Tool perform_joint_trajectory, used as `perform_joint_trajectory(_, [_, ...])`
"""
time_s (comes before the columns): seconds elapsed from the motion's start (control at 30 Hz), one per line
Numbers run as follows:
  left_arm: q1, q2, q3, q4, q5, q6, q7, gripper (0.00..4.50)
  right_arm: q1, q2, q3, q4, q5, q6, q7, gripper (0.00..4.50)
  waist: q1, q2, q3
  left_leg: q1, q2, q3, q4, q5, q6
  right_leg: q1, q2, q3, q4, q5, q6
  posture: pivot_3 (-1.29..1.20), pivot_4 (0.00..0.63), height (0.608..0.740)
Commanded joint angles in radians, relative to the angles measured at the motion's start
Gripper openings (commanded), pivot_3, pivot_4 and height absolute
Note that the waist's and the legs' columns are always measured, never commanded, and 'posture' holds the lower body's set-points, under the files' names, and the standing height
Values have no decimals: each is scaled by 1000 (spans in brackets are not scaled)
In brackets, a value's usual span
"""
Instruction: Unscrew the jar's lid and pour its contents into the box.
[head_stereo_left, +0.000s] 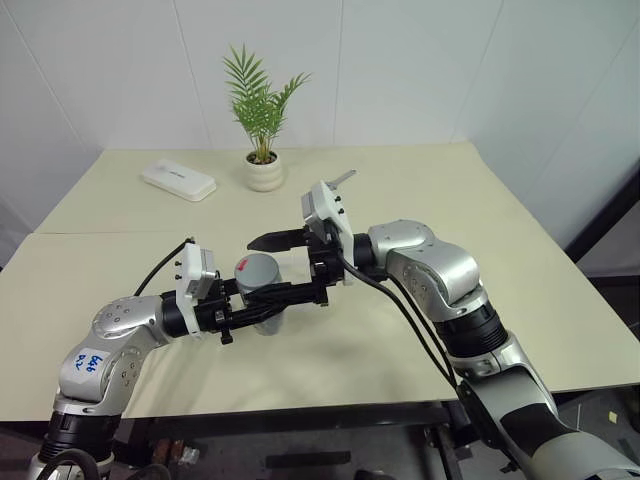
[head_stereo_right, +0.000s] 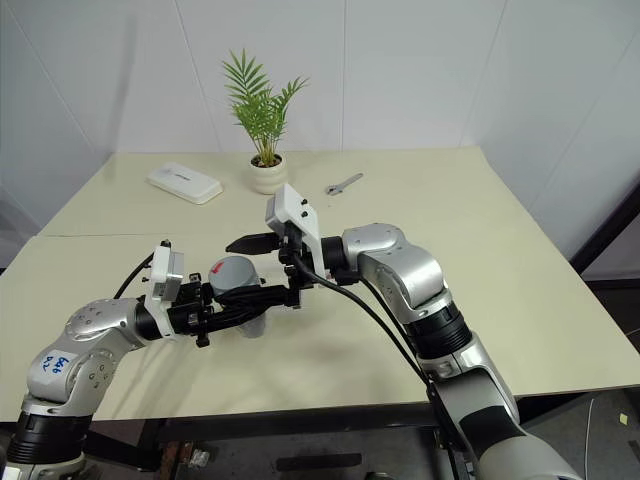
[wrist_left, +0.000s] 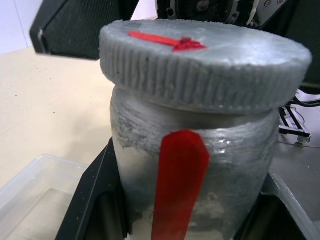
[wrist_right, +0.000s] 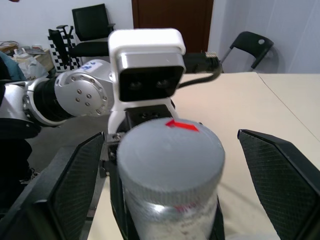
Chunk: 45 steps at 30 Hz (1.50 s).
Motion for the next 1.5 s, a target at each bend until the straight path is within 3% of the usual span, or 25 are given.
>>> perform_joint_trajectory(0.03, [8, 11, 25, -42, -18, -16, -3, 1932, -8, 14, -27, -46, 28, -3, -2, 4482, 0, 0, 0, 0, 0, 0, 0, 0, 0, 0, 0, 0, 0, 0, 0, 0, 150, 740])
perform_joint_trajectory(0.17, [13, 12, 26, -46, -19, -12, -1, 1932, -8, 19, -27, -50, 35, 2, -6, 4482, 1, 0, 0, 0, 0, 0, 0, 0, 0, 0, 0, 0, 0, 0, 0, 0, 150, 740])
perform_joint_trajectory(0.27, [10, 13, 26, -46, -19, -11, 0, 1932, -7, 26, -25, -44, 38, -2, -10, 3875, 0, 0, 0, 0, 0, 0, 0, 0, 0, 0, 0, 0, 0, 0, 0, 0, 150, 740])
perform_joint_trajectory(0.37, [11, 13, 26, -49, -20, -9, 2, 1932, -7, 29, -27, -45, 38, -3, -20, 2940, 0, 0, 0, 0, 0, 0, 0, 0, 0, 0, 0, 0, 0, 0, 0, 0, 150, 740])
perform_joint_trajectory(0.57, [9, 12, 27, -52, -23, -3, 6, 1932, -8, 33, -62, -43, 60, 9, -47, 2940, 0, 0, 0, 0, 0, 0, 0, 0, 0, 0, 0, 0, 0, 0, 0, 0, 150, 740])
perform_joint_trajectory(0.73, [20, 16, 34, -53, -31, 1, 11, 1932, -13, 42, -216, -43, 196, 73, -113, 2940, 1, 0, 0, 0, 0, 0, 0, 0, 0, 0, 0, 0, 0, 0, 0, 0, 150, 740])
perform_joint_trajectory(0.93, [44, 16, 48, -60, -39, 4, 22, 1932, 63, -66, -312, 2, 161, 29, -171, 2940, 5, 0, 0, 0, 0, 0, 0, 0, 0, 1, 0, 0, -1, 0, 0, 0, 150, 740])
perform_joint_trajectory(1.07, [51, 14, 66, -54, -52, 16, 31, 1932, 169, -157, -340, 94, 34, -128, -201, 2940, 3, 0, 0, 0, 0, 0, 0, 0, 0, 1, 0, 0, -3, 0, 0, 0, 150, 740])
perform_joint_trajectory(1.17, [44, 14, 78, -41, -61, 24, 37, 1932, 257, -220, -307, 224, -116, -358, -209, 2940, 2, 0, 0, 0, 0, 1, 0, 0, 1, 1, 0, 1, -3, 0, 0, 0, 150, 740])
perform_joint_trajectory(1.37, [-7, 11, 78, 0, -67, 36, 47, 1932, 313, -215, -333, 566, -237, -643, -295, 2940, -4, 0, 0, 1, 0, 3, 0, 0, 1, 1, 0, 3, -3, 1, 1, 0, 150, 740])
perform_joint_trajectory(1.47, [-30, 7, 75, 12, -71, 46, 52, 1932, 294, -200, -352, 674, -241, -693, -315, 2940, -5, 0, 0, 1, 0, 5, 1, 0, 1, 1, 0, 5, -4, 1, 2, 0, 150, 740])
perform_joint_trajectory(1.5, [-36, 4, 76, 13, -76, 50, 56, 1932, 289, -196, -358, 695, -232, -686, -308, 3152, -6, 0, 0, 1, 0, 5, 1, 0, 1, 1, 0, 6, -4, 2, 3, 0, 150, 740])
